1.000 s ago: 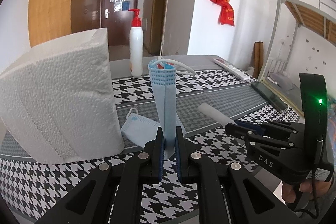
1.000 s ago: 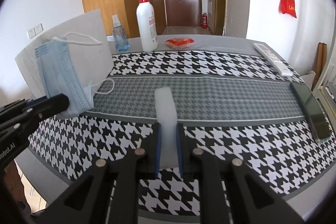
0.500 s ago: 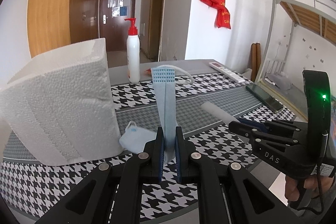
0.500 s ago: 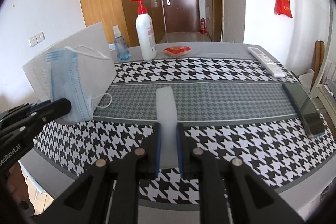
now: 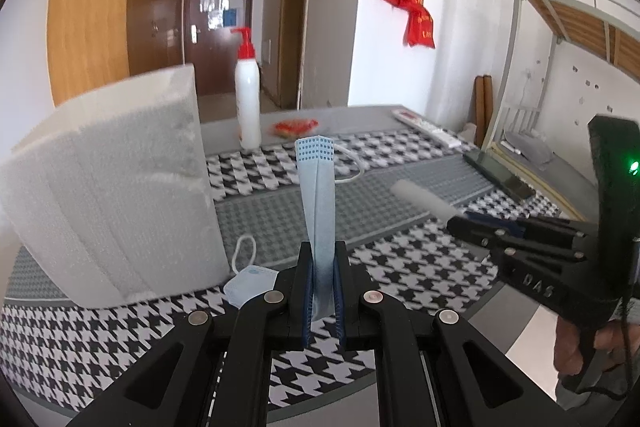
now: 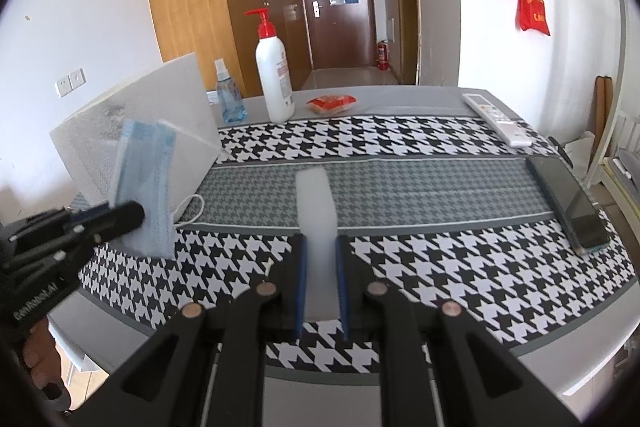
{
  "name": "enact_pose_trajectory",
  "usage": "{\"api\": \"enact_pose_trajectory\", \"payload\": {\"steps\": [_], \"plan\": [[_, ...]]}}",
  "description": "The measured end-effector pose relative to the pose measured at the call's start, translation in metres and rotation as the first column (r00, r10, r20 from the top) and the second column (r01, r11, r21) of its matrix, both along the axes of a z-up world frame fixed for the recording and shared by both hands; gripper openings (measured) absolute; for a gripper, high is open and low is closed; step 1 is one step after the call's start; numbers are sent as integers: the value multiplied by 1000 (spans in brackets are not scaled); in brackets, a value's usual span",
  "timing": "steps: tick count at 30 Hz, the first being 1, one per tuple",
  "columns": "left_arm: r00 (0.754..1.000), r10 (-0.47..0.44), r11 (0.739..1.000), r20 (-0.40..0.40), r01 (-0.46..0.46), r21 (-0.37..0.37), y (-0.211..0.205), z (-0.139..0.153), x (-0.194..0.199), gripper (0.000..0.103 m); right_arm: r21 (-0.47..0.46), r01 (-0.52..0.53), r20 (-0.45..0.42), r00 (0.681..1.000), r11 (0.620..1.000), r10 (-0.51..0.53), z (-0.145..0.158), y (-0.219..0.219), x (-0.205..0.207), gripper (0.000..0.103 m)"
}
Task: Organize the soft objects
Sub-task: 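Lift the blue mask with the left gripper while the right gripper lifts the foam stick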
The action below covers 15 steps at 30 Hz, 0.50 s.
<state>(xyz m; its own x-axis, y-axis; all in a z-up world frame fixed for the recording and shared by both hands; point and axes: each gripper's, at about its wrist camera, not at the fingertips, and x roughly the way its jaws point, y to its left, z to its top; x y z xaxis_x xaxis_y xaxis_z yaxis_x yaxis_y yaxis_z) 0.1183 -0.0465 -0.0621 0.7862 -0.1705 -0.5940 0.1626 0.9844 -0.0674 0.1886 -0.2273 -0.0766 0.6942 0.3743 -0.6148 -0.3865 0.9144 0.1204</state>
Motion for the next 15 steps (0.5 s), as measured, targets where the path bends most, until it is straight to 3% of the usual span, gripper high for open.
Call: {"api": "enact_pose_trajectory", "payload": {"steps": [15], "plan": [[990, -15, 999, -142, 20, 36, -10, -33, 15, 11, -2, 1, -15, 1000, 1000, -1, -7, -2, 1, 17]]}}
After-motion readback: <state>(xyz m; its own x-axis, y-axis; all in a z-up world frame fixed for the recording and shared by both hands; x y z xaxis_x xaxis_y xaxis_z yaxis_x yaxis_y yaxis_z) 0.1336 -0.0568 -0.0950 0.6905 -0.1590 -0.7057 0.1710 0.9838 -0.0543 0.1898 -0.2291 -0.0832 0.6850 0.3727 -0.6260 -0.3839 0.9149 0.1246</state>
